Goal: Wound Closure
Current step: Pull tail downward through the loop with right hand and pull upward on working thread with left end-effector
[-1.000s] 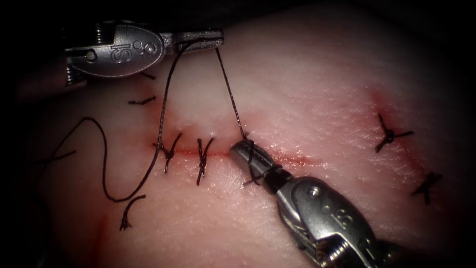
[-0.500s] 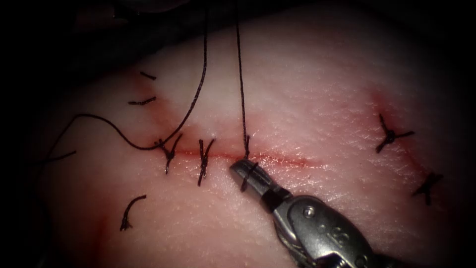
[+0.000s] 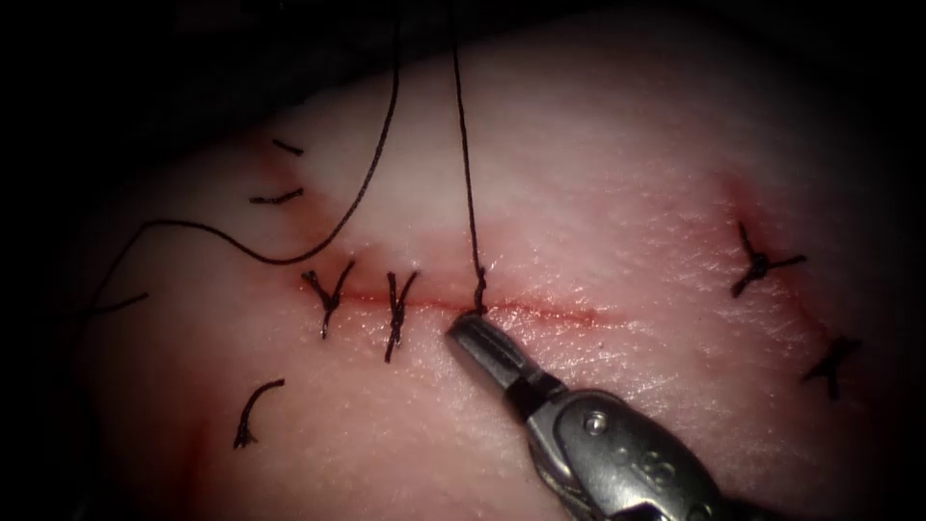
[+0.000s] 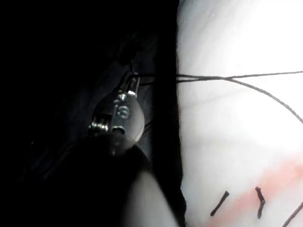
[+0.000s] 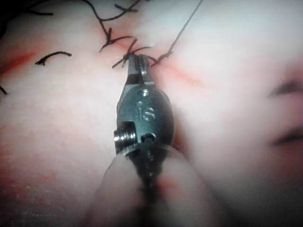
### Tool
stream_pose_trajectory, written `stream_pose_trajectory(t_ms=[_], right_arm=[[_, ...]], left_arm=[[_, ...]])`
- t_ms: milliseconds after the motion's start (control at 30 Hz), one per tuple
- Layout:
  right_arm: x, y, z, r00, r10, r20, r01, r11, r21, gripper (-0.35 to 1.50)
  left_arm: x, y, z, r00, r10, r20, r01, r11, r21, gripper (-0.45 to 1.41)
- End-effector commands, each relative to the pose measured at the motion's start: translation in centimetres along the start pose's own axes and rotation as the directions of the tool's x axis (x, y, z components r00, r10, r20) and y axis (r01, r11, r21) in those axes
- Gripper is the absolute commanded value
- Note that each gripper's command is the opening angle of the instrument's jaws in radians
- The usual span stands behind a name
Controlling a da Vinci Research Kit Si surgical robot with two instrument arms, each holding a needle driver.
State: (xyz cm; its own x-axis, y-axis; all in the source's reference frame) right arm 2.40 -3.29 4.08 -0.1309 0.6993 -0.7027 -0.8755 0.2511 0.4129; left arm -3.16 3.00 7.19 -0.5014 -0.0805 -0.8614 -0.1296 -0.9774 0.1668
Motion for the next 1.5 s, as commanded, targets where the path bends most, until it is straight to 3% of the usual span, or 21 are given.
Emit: stream_pose_trajectory(t_ms=[33, 267, 600, 833, 1133, 1300, 1500], right_arm=[[0.03, -0.12, 0.06, 1.000, -0.011, -0.004, 0.011, 1.000, 0.002, -0.35], [0.06, -0.33, -0.19, 0.999, -0.054, -0.004, 0.054, 0.998, 0.016, -0.35], [0.05, -0.54, -0.38, 0.996, -0.088, -0.016, 0.089, 0.994, 0.057, -0.35], [-0.16, -0.60, -0.39, 0.991, -0.137, -0.008, 0.137, 0.988, 0.068, -0.35], [-0.59, -0.45, -0.24, 0.983, -0.179, 0.038, 0.176, 0.982, 0.066, -0.35], [-0.66, -0.39, -0.21, 0.981, -0.187, 0.047, 0.183, 0.981, 0.069, -0.35], [-0.64, -0.51, -0.36, 0.981, -0.188, 0.053, 0.184, 0.980, 0.071, -0.35]], left_arm=[[0.00, -0.15, 0.10, 1.000, 0.005, -0.006, -0.005, 1.000, 0.006, -0.45], [0.02, -0.16, 0.24, 1.000, 0.004, -0.011, -0.004, 1.000, 0.016, -0.45], [0.10, -0.08, 0.19, 1.000, 0.003, -0.025, -0.003, 1.000, 0.007, -0.45], [0.12, -0.18, 0.28, 0.999, -0.006, -0.042, 0.006, 1.000, 0.009, -0.45], [0.12, -0.24, 0.40, 0.998, -0.008, -0.056, 0.009, 1.000, 0.023, -0.45], [0.07, -0.34, 0.46, 0.998, -0.009, -0.063, 0.012, 0.999, 0.046, -0.45], [-0.01, -0.44, 0.51, 0.998, -0.007, -0.070, 0.011, 0.998, 0.062, -0.45]])
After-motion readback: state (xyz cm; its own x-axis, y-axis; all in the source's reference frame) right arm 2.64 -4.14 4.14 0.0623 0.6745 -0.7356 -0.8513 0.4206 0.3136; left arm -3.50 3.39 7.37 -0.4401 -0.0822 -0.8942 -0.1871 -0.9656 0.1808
